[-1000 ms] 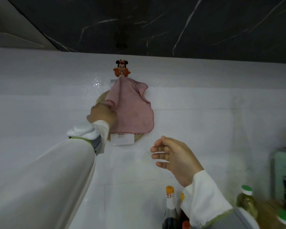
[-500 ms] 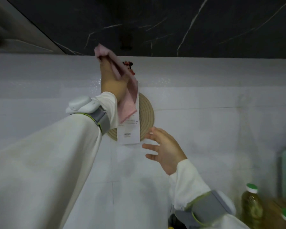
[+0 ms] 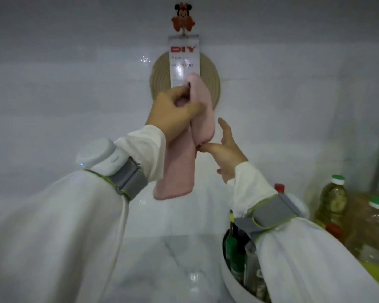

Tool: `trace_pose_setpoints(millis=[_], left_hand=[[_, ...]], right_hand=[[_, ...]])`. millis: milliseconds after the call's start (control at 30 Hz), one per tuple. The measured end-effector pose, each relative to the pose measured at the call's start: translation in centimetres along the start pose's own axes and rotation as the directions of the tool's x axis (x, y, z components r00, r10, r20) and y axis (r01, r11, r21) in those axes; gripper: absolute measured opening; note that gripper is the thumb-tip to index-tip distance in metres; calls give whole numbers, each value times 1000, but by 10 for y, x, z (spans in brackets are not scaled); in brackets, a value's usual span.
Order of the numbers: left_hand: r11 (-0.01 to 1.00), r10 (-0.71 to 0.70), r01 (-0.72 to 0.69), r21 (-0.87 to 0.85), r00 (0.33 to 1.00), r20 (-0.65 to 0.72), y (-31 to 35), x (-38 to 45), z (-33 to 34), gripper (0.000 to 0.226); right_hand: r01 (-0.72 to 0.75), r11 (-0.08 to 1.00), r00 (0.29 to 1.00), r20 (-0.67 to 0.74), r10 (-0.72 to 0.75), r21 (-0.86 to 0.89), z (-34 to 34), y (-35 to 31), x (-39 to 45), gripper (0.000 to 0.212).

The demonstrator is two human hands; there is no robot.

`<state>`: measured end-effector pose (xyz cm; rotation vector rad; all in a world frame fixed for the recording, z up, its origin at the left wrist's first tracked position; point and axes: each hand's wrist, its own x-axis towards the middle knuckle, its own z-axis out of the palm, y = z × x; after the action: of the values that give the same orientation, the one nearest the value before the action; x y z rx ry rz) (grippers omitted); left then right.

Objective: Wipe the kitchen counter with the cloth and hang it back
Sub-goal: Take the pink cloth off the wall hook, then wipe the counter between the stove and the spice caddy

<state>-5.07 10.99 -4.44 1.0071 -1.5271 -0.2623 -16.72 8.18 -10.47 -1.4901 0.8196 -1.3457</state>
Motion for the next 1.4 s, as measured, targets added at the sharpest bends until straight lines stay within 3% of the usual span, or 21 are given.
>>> trace_pose_setpoints(millis=[100,133,200,267,300,367,433,567,700,767,867,933,1033,1100,1200,1300,1400], left_hand=[[992,-63,54,112,995,81,-22,-45,-1,17],[983,-99,87,161,993,68,-29,-56,-1,21],[948,-153,136,288,987,38,-42,-82,-3,28],[915,-163,136,381,986,40,-50,-99,-8,29],[911,-189,151,383,980,62,-51,-109,-11,28],[901,-276,210,380,953,128,-53,-125,-17,29],[847,-386,244,472,893,231,-55,-142,-26,28],[775,-523,141,616,689,501,-58,-188,-65,42],[847,-519,163,505,457,722,-51,-238,-102,39],[874,-486,207,440,420,766,-45,-251,-108,40],[871,-487,217,440,486,726,-53,-263,-92,39],[844,-511,187,502,566,647,-68,-279,-70,40],[780,-570,169,603,591,571,-93,-314,-43,41],[757,-595,196,624,601,533,-103,-335,-36,40],[731,-635,329,598,649,420,-114,-353,-40,31],[674,-691,412,613,647,324,-126,-361,-45,26],[578,-754,442,686,610,243,-140,-374,-51,25]], right_hand=[[-47,993,996,71,55,-108,1,25,-27,18],[-104,990,991,70,111,-96,2,32,-31,13],[-213,974,974,100,204,84,3,49,-45,16],[-296,896,952,180,247,331,6,59,-57,38],[-298,893,951,181,249,338,10,66,-67,48],[-263,959,962,103,253,103,15,81,-86,38],[-266,950,964,-24,265,-163,16,94,-109,17],[-298,897,954,-115,275,-327,23,107,-169,21],[-242,842,965,-34,259,-482,13,101,-233,21],[-221,842,972,-36,233,-491,9,95,-253,19],[-270,820,963,-127,239,-505,9,106,-261,19],[-376,719,927,-247,283,-585,7,129,-264,21],[-628,309,775,-536,335,-714,7,167,-280,51],[-650,148,739,-573,355,-746,30,198,-315,67],[-595,238,793,-514,328,-767,75,250,-374,87],[-663,80,691,-568,447,-744,58,275,-385,95],[-647,-31,700,-610,371,-762,-12,279,-366,80]])
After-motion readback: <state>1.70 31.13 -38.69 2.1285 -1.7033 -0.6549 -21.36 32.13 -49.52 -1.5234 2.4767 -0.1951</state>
